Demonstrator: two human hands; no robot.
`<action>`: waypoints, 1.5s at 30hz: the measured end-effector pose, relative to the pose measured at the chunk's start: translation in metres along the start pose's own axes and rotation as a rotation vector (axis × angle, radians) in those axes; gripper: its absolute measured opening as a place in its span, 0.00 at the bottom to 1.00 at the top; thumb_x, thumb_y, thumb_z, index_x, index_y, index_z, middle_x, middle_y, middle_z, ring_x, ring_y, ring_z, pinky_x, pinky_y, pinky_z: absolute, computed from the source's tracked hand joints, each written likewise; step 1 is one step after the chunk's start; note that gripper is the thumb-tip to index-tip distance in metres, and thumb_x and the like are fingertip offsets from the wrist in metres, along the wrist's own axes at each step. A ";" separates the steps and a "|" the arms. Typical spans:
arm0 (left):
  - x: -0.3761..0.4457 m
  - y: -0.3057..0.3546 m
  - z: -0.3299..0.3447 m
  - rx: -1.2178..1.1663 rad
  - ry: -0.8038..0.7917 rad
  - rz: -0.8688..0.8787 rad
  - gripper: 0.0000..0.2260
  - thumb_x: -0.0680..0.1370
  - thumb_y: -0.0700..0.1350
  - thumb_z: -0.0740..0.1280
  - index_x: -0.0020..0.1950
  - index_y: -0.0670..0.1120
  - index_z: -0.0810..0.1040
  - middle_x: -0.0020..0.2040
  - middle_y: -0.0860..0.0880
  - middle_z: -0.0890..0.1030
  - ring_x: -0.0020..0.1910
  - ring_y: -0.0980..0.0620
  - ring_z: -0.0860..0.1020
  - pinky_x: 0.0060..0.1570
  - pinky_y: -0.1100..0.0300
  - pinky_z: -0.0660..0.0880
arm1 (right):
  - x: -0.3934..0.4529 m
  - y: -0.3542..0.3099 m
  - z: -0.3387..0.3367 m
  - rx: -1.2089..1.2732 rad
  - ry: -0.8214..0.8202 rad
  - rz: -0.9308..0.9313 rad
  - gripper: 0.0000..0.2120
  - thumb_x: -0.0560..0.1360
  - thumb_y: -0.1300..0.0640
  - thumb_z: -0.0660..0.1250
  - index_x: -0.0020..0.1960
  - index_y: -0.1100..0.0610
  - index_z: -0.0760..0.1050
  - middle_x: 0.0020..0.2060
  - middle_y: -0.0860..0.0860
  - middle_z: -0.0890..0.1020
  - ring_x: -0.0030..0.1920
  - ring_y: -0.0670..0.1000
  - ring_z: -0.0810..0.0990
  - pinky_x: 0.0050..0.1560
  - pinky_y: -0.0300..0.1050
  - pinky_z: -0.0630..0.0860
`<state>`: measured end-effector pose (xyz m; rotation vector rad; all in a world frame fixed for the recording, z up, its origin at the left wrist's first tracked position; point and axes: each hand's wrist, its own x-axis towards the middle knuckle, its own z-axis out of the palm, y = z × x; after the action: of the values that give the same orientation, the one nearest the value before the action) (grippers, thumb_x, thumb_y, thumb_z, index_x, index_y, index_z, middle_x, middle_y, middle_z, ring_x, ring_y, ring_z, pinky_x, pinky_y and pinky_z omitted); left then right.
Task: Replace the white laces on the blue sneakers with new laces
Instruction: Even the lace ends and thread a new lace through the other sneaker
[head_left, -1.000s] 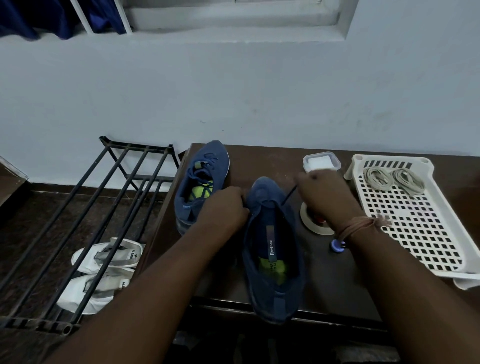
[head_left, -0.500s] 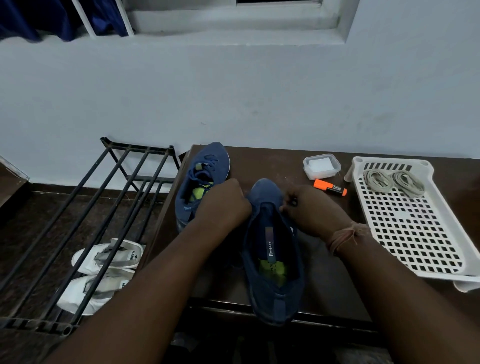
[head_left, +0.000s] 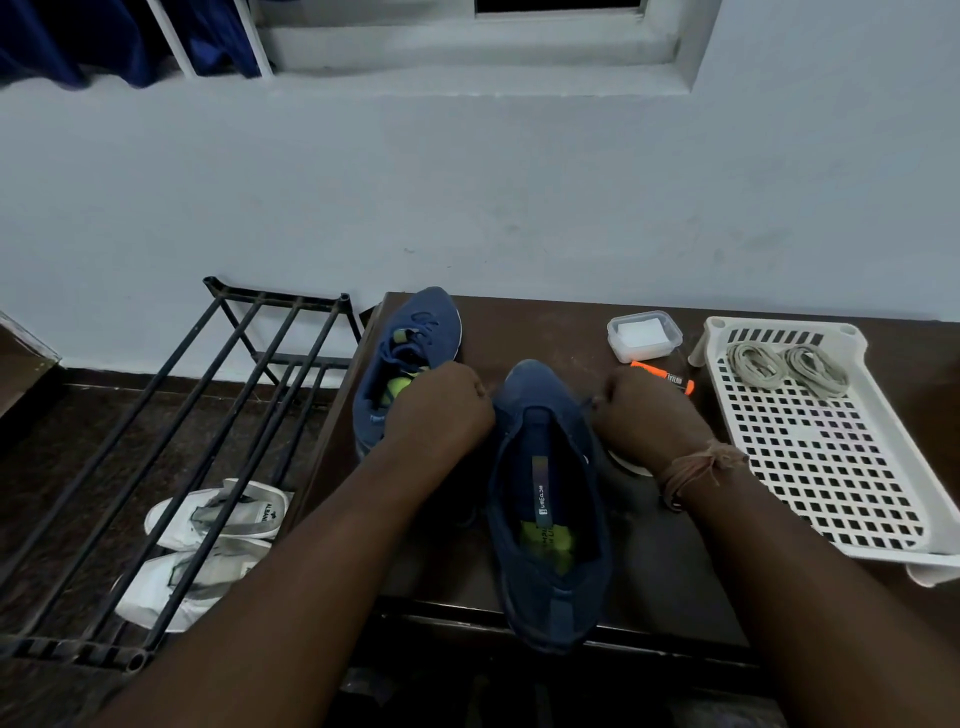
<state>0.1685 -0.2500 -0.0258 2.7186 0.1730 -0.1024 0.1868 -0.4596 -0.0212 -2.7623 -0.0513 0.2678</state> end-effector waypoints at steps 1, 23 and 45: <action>0.001 -0.001 0.001 0.007 -0.009 -0.013 0.08 0.75 0.47 0.66 0.42 0.46 0.83 0.40 0.49 0.84 0.39 0.47 0.81 0.41 0.53 0.80 | 0.001 0.004 -0.004 0.026 0.077 0.057 0.11 0.77 0.54 0.64 0.37 0.55 0.72 0.36 0.53 0.76 0.43 0.58 0.79 0.42 0.43 0.69; -0.021 0.030 -0.090 -0.895 -0.200 -0.080 0.13 0.79 0.55 0.70 0.42 0.48 0.85 0.31 0.52 0.77 0.36 0.53 0.77 0.37 0.59 0.67 | -0.046 -0.030 -0.087 0.699 -0.091 0.156 0.14 0.71 0.53 0.66 0.28 0.54 0.77 0.32 0.49 0.83 0.34 0.52 0.75 0.39 0.47 0.70; -0.071 0.138 -0.306 -0.752 -0.295 -0.054 0.09 0.83 0.47 0.64 0.57 0.46 0.82 0.37 0.55 0.82 0.27 0.59 0.67 0.31 0.65 0.60 | -0.116 -0.130 -0.308 0.895 -0.198 0.042 0.10 0.83 0.60 0.57 0.55 0.61 0.77 0.42 0.54 0.87 0.36 0.48 0.84 0.41 0.45 0.80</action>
<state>0.1313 -0.2576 0.3150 1.9243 0.1575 -0.3696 0.1316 -0.4552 0.3282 -1.8455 0.0637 0.4445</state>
